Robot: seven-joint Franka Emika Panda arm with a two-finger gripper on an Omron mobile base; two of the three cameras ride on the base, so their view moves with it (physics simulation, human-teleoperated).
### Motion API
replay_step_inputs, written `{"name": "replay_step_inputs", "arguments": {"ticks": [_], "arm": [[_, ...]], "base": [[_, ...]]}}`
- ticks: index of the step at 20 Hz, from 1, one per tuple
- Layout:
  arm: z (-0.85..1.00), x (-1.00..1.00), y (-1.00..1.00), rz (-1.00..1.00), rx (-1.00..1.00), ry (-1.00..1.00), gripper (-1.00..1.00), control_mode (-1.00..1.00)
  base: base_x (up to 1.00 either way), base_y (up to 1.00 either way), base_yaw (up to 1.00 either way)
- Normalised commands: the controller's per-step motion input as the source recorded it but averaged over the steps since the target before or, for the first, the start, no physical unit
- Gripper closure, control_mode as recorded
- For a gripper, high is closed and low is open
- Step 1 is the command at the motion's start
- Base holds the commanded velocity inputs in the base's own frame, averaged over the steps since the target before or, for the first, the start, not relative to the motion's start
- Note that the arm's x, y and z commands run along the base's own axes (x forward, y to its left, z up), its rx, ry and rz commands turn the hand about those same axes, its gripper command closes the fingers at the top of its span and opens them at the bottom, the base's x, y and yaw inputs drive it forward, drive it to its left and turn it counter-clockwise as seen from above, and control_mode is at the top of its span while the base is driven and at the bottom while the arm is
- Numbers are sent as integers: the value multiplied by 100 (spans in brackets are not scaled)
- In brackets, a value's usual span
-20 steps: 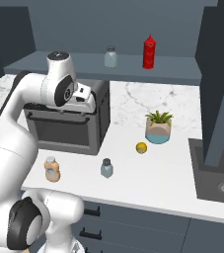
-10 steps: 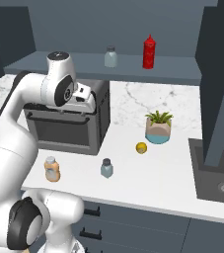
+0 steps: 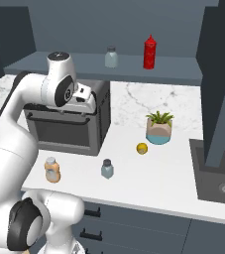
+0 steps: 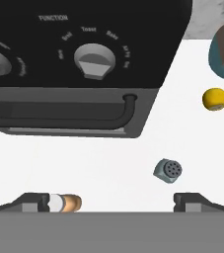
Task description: Put the shaker and condiment bottle from the counter next to their counterparts in the cabinet.
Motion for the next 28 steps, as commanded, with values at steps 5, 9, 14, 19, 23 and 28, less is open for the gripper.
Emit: {"name": "replay_step_inputs", "arguments": {"ticks": [5, 9, 14, 19, 23, 28], "arm": [[0, 0, 0, 0, 0, 0, -100, -100], [0, 0, 0, 0, 0, 0, -100, -100], [0, 0, 0, 0, 0, 0, -100, -100], [0, 0, 0, 0, 0, 0, -100, -100], [0, 0, 0, 0, 0, 0, -100, -100], [0, 0, 0, 0, 0, 0, -100, -100]], "base": [[0, 0, 0], [0, 0, 0], [0, 0, 0], [0, 0, 0], [0, 0, 0], [0, 0, 0]]}}
